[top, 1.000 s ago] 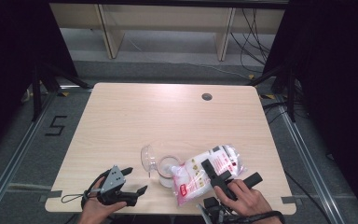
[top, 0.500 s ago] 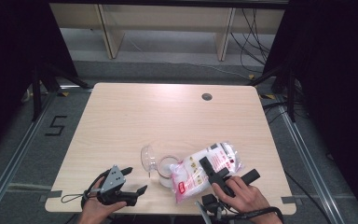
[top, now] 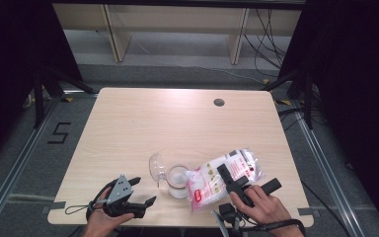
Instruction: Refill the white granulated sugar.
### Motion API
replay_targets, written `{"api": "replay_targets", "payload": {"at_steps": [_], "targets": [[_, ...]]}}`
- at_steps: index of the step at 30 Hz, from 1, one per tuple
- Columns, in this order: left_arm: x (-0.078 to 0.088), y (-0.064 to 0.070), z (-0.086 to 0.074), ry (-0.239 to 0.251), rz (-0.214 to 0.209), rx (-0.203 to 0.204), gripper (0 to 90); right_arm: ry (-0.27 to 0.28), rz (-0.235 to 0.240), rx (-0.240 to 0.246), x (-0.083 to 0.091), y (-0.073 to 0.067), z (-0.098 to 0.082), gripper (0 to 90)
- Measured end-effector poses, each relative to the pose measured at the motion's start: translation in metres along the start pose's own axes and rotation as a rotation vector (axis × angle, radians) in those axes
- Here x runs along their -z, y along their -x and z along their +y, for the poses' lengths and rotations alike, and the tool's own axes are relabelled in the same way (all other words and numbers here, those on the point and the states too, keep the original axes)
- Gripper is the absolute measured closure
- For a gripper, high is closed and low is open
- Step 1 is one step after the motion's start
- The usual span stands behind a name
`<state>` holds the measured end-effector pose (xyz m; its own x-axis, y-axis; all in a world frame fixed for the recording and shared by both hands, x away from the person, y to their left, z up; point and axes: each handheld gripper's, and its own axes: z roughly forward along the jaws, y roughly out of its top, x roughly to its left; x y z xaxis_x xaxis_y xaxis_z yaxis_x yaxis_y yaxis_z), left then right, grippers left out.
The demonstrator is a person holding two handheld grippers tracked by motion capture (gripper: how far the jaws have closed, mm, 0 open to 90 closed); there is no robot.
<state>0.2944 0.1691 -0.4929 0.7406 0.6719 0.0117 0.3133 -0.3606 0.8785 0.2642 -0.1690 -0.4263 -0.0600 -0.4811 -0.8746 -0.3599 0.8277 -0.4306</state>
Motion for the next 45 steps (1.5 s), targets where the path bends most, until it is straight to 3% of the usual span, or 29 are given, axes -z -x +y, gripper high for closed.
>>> {"api": "replay_targets", "payload": {"at_steps": [2,10,12,15,16,23,26,29,32,33,36,38,41,42,43,45], "targets": [[0.0002,0.0010,-0.0001,0.008,-0.001,0.015,17.4,0.000,0.000,0.001,0.0025,0.0002,-0.0004,62.0],[0.0005,0.0002,0.0002,0.002,-0.003,0.005,17.4,0.004,0.001,0.008,0.0072,0.0006,0.0018,62.1],[0.0003,0.0016,-0.0002,0.006,0.000,0.032,17.4,0.002,0.001,0.005,0.0069,0.0003,0.0018,62.1],[0.0001,0.0019,-0.0003,0.010,-0.003,0.039,17.4,0.006,0.004,0.006,0.0076,0.0003,0.0012,62.2],[0.0003,0.0004,0.0002,0.010,-0.001,0.008,17.4,0.005,0.008,-0.015,0.0079,-0.0004,0.0018,62.2],[0.0007,0.0019,-0.0001,0.006,0.000,0.030,17.4,0.037,-0.003,-0.014,0.0069,0.0036,0.0046,62.3],[0.0009,0.0000,0.0005,0.002,0.001,-0.003,17.4,0.040,-0.002,-0.034,0.0049,0.0039,0.0048,62.4],[-0.0001,0.0021,-0.0002,0.002,-0.003,0.033,17.4,0.040,0.000,-0.012,0.0022,0.0052,0.0056,62.6],[-0.0002,0.0022,-0.0002,0.003,-0.002,0.031,17.4,0.030,0.009,-0.027,-0.0003,0.0041,0.0048,62.6],[0.0005,0.0004,0.0005,0.004,-0.001,0.002,17.4,0.022,0.001,-0.024,-0.0004,0.0042,0.0040,62.7],[0.0010,0.0002,0.0005,0.002,0.003,0.004,17.4,0.016,0.004,-0.028,-0.0008,0.0034,0.0026,62.8],[0.0009,0.0014,0.0000,0.002,0.003,0.027,17.5,0.009,0.005,-0.028,0.0007,0.0022,0.0009,62.9],[0.0009,0.0005,0.0006,0.005,-0.002,0.003,17.4,0.013,0.015,-0.032,0.0034,0.0002,0.0006,63.0],[0.0010,0.0018,0.0003,0.003,0.003,0.022,17.4,0.018,0.012,-0.014,0.0039,0.0006,0.0006,63.1],[0.0012,0.0005,0.0008,0.003,0.004,0.001,17.4,0.017,0.014,-0.023,0.0050,-0.0002,0.0012,63.1],[0.0013,0.0005,0.0007,0.004,0.005,0.004,17.4,0.012,0.017,-0.038,0.0068,-0.0018,0.0017,63.1]]}}
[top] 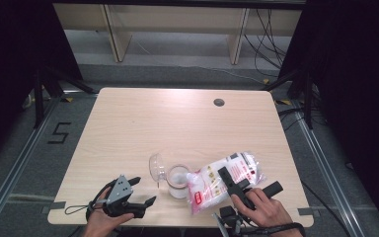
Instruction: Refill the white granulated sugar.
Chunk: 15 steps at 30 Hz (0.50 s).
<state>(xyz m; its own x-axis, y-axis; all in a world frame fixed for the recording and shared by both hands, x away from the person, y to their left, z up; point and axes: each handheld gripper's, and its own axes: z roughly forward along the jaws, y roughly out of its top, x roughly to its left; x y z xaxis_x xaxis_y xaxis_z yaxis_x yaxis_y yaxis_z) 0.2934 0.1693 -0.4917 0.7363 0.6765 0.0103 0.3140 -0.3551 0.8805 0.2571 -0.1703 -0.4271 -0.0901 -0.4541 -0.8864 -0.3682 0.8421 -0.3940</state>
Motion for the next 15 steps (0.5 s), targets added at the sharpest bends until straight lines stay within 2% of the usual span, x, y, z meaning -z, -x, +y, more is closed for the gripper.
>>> {"api": "replay_targets", "payload": {"at_steps": [8,9,11,12,13,14,15], "targets": [[-0.0006,-0.0002,-0.0001,-0.001,-0.011,-0.003,17.4,0.030,-0.009,0.015,-0.0024,0.0057,0.0048,63.4],[-0.0009,0.0017,-0.0007,-0.002,-0.012,0.029,17.4,0.031,-0.012,0.016,-0.0035,0.0065,0.0049,63.4],[-0.0009,0.0016,-0.0006,-0.002,-0.012,0.029,17.4,0.032,-0.013,0.011,-0.0048,0.0065,0.0048,63.4],[-0.0008,-0.0001,-0.0002,0.000,-0.006,-0.002,17.4,0.032,-0.011,0.014,-0.0073,0.0074,0.0039,63.5],[-0.0009,-0.0001,-0.0002,0.001,-0.008,-0.003,17.4,0.034,-0.014,0.010,-0.0083,0.0073,0.0031,63.6],[-0.0007,-0.0001,-0.0001,0.000,-0.010,-0.002,17.4,0.018,-0.012,-0.076,-0.0078,0.0020,0.0020,63.5],[-0.0007,-0.0002,-0.0001,-0.001,-0.012,0.000,17.4,0.035,-0.014,-0.005,-0.0094,0.0071,0.0013,63.6]]}}
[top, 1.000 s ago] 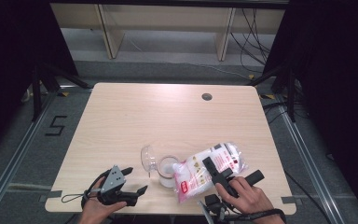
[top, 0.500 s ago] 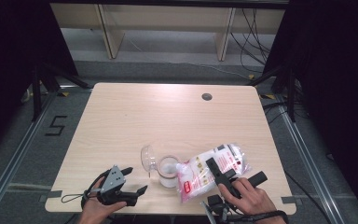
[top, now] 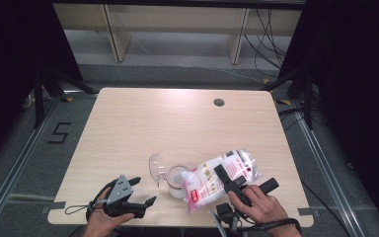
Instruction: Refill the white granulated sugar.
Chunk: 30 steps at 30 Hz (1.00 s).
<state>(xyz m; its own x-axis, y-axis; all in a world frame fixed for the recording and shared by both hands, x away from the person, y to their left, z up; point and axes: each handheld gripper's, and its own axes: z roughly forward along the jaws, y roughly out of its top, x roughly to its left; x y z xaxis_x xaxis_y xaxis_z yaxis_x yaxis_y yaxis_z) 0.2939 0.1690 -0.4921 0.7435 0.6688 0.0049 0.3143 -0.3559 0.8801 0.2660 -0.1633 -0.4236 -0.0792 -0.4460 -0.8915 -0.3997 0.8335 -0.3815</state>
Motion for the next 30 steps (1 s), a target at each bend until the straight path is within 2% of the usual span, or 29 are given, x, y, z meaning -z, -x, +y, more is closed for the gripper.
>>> {"api": "replay_targets", "payload": {"at_steps": [1,3,4,5,7,9,11,19,20,22,23,24,25,30], "targets": [[0.000,0.000,0.000,-0.002,0.008,-0.006,17.4,0.003,-0.001,0.006,-0.001,0.000,-0.001,63.6],[0.000,0.000,0.000,0.001,0.003,0.002,17.4,-0.015,0.006,-0.013,0.001,-0.001,-0.002,63.7],[0.000,0.000,0.000,0.001,0.003,0.002,17.4,-0.010,0.002,0.001,0.001,0.000,-0.003,63.7],[0.000,0.000,0.000,0.001,0.001,0.001,17.4,-0.015,-0.007,-0.041,0.002,-0.003,-0.003,63.7],[0.000,0.000,0.000,0.003,0.003,0.002,17.4,-0.022,-0.006,-0.046,0.004,-0.003,-0.005,63.8],[-0.001,0.001,-0.001,0.004,0.007,0.017,17.4,-0.027,-0.006,-0.045,0.006,-0.004,-0.006,63.9],[0.000,-0.001,0.000,0.000,0.006,-0.002,17.5,-0.027,-0.005,-0.043,0.007,-0.004,-0.006,63.9],[0.000,-0.001,0.000,-0.003,0.002,0.000,17.4,-0.020,-0.005,-0.027,0.011,-0.003,-0.001,64.0],[0.000,0.000,0.000,0.005,0.003,0.005,17.4,-0.021,-0.008,-0.039,0.011,-0.004,0.000,64.0],[-0.001,0.000,0.000,0.009,0.006,0.006,17.4,-0.009,-0.011,-0.026,0.010,-0.002,0.001,64.0],[0.000,0.001,-0.001,0.005,0.004,0.026,17.4,-0.008,-0.006,-0.025,0.010,-0.002,0.001,64.0],[0.000,0.001,-0.001,0.005,0.004,0.026,17.4,-0.008,-0.006,-0.025,0.010,-0.002,0.001,64.0],[0.000,0.000,0.000,0.000,0.007,0.006,17.4,-0.007,-0.006,-0.037,0.008,-0.001,0.002,64.0],[0.000,0.000,0.000,0.001,0.003,0.003,17.5,-0.007,-0.012,-0.034,0.003,0.001,-0.001,64.1]]}}
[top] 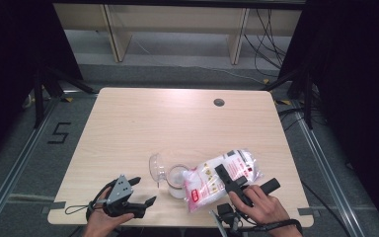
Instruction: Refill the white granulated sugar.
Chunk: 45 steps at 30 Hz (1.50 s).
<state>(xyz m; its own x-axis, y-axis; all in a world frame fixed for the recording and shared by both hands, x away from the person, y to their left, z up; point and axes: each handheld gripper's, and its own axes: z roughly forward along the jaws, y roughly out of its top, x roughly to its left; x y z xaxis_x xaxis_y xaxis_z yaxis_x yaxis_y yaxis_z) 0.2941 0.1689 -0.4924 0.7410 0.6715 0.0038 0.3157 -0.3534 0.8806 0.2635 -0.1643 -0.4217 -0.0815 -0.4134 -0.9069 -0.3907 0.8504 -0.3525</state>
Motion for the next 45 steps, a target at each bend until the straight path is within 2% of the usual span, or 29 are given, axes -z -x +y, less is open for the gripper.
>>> {"api": "replay_targets", "payload": {"at_steps": [1,6,8,10,14,15,19,20,22,23,30,34,35,36,38,39,40,44,45], "targets": [[0.000,0.001,0.000,0.002,0.003,0.025,17.4,-0.001,-0.005,-0.009,0.000,-0.001,-0.001,64.2],[0.000,0.001,0.000,-0.002,0.006,0.024,17.4,-0.012,0.006,-0.018,0.002,-0.003,-0.004,64.2],[0.001,0.001,0.000,-0.002,0.006,0.010,17.4,-0.011,0.010,-0.011,0.004,-0.004,-0.004,64.2],[-0.001,0.001,-0.001,0.008,0.004,0.029,17.4,-0.015,0.013,-0.014,0.006,-0.005,-0.004,64.2],[0.000,0.001,0.000,-0.002,-0.002,0.014,17.4,-0.009,0.003,-0.011,0.005,-0.005,-0.002,64.2],[0.000,0.000,0.000,-0.001,-0.002,-0.002,17.4,-0.009,0.011,-0.010,0.005,-0.004,-0.002,64.2],[0.000,0.002,-0.001,0.001,0.001,0.028,17.4,0.001,0.005,-0.010,0.003,-0.003,0.000,64.3],[0.001,0.000,0.000,-0.003,0.005,-0.008,17.4,0.000,0.004,-0.011,0.003,-0.003,0.000,64.3],[0.001,0.000,0.000,0.001,0.003,-0.002,17.4,0.000,0.007,-0.008,0.002,-0.002,-0.001,64.3],[0.000,0.001,0.000,-0.003,0.007,0.021,17.4,-0.003,0.007,-0.010,0.003,-0.002,-0.001,64.3],[0.000,0.001,-0.001,0.001,0.007,0.026,17.4,-0.022,0.012,-0.009,0.009,-0.004,-0.004,64.4],[0.001,0.001,0.000,-0.004,0.007,0.022,17.4,-0.018,0.007,0.002,0.012,-0.006,-0.001,64.4],[0.001,0.000,0.000,0.000,0.009,-0.006,17.4,-0.020,0.013,0.003,0.013,-0.006,-0.001,64.4],[0.001,0.000,0.000,0.000,0.009,-0.004,17.4,-0.010,0.015,0.018,0.013,-0.005,0.000,64.4],[0.001,0.000,0.000,0.002,0.010,-0.003,17.4,-0.017,0.015,-0.005,0.014,-0.006,0.001,64.5],[0.001,0.000,0.000,0.001,0.010,-0.006,17.5,-0.014,0.012,-0.001,0.014,-0.006,0.002,64.5],[0.001,0.000,0.000,0.001,0.010,-0.006,17.4,0.001,0.009,0.021,0.013,-0.004,0.002,64.5],[0.001,0.000,0.000,0.000,0.009,-0.004,17.4,-0.010,0.011,0.005,0.014,-0.006,0.004,64.5],[0.001,0.000,0.000,0.001,0.006,-0.003,17.4,-0.002,0.015,0.027,0.013,-0.004,0.004,64.5]]}}
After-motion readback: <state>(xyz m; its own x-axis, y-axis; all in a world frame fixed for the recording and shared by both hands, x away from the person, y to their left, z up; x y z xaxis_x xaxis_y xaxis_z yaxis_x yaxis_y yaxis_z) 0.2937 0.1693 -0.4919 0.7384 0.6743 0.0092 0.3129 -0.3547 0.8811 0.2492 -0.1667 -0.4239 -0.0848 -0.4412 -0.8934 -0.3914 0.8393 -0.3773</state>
